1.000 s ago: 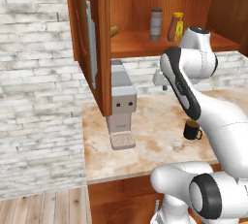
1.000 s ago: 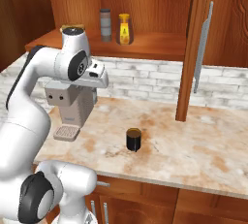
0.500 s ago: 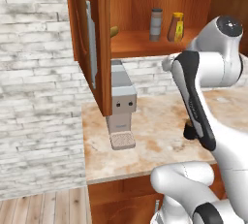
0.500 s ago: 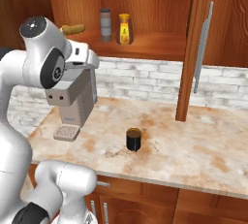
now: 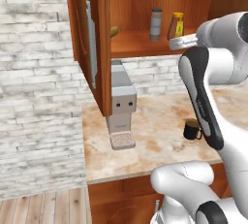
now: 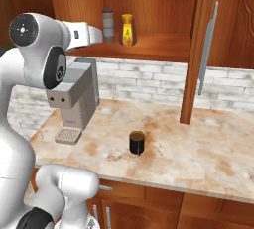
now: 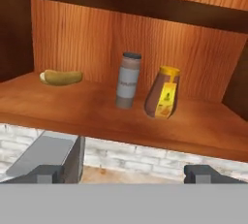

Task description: Pick the cinnamon and honey bottle from the cabinet and place them next to the mug.

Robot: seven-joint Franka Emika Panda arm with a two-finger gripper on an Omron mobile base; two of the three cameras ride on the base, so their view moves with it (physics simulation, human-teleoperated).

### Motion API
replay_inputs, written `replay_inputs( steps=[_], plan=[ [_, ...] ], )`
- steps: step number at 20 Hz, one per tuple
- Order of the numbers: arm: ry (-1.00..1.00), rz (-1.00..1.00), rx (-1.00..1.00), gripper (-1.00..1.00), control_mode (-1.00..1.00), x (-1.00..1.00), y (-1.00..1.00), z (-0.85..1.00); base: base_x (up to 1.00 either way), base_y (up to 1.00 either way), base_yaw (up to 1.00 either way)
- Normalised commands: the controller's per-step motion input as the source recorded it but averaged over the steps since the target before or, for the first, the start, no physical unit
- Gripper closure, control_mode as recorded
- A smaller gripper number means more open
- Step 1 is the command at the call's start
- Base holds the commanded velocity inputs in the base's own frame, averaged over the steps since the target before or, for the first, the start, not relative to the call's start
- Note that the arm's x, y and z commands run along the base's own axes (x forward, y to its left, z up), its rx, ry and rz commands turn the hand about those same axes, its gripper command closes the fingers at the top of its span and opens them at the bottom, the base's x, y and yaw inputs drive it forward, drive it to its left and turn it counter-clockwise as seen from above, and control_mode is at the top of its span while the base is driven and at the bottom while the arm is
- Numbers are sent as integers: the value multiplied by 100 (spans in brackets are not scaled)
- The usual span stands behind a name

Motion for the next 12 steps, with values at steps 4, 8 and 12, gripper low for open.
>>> replay_inputs(
  steps=[4, 8, 12],
  plan=[
    [-1, 0, 0, -100, -100, 1, 0, 0, 0, 0, 0],
    [-40, 0, 0, -100, -100, -32, 0, -3, 0, 0, 0],
    [-68, 0, 0, -100, -100, -33, -6, 0, 0, 0, 0]
  ],
)
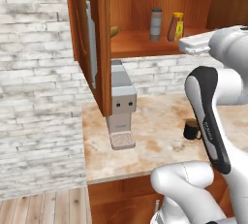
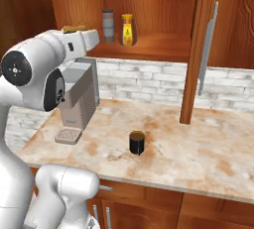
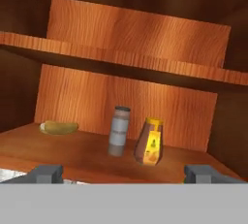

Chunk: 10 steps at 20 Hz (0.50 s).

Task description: Pick the cinnamon and honey bottle from the cabinet and place them next to the mug.

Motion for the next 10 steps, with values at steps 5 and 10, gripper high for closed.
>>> replay_inputs(
  steps=[5, 10],
  plan=[
    [-49, -1, 2, -100, -100, -40, -15, -8, 0, 0, 0],
    [0, 0, 0, -100, -100, 6, 0, 0, 0, 0, 0]
  ],
)
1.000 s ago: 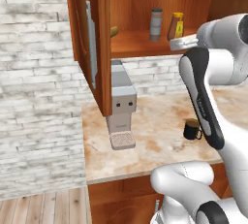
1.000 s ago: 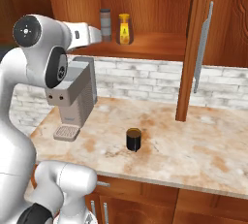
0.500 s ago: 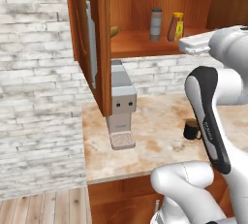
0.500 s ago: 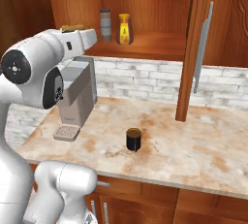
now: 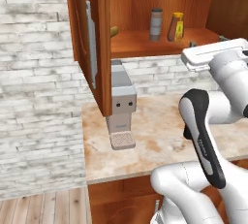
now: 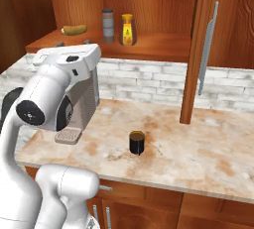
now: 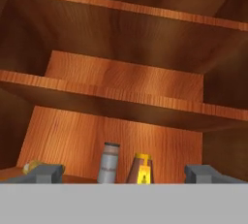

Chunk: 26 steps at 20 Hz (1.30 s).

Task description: Pick the cinnamon and honey bottle from the cabinet and place them next to the mug.

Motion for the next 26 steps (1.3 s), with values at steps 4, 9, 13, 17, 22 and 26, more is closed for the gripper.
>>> replay_inputs(
  steps=[4, 9, 13, 17, 22, 26],
  plan=[
    [1, -2, 2, -100, -100, 61, -13, 2, 0, 0, 0],
    [8, -1, 8, -100, -100, 46, -15, 3, 0, 0, 0],
    [10, 0, 0, -100, -100, 42, 0, 0, 0, 0, 0],
    [5, 0, 0, -100, -100, 21, 0, 0, 0, 0, 0],
    [0, 0, 0, -100, -100, 78, -9, 0, 0, 0, 0],
    [0, 0, 0, -100, -100, 96, -20, 0, 0, 0, 0]
  ],
)
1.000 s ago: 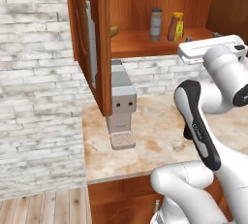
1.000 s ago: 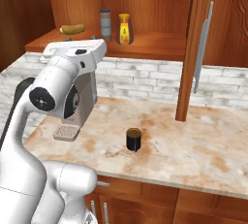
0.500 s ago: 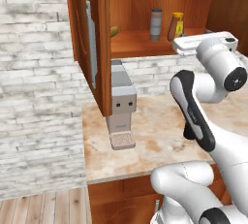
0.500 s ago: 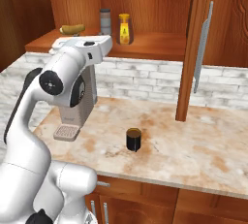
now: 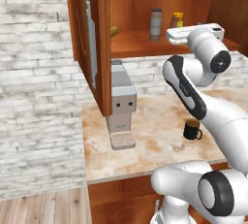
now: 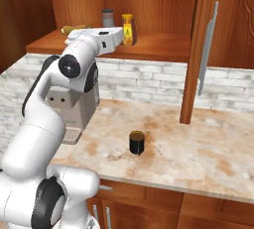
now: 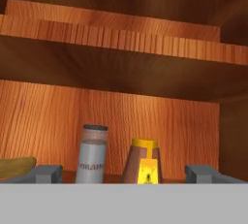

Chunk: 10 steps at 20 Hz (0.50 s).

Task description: Pick the cinnamon and honey bottle from the cabinet and place them next to the mug.

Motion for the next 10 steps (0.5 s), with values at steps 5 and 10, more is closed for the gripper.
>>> replay_inputs(
  steps=[5, 10],
  plan=[
    [0, 0, 0, -100, -100, 55, -25, 0, 0, 0, 0],
    [0, 0, 6, -100, -100, 5, -48, 0, 0, 0, 0]
  ],
)
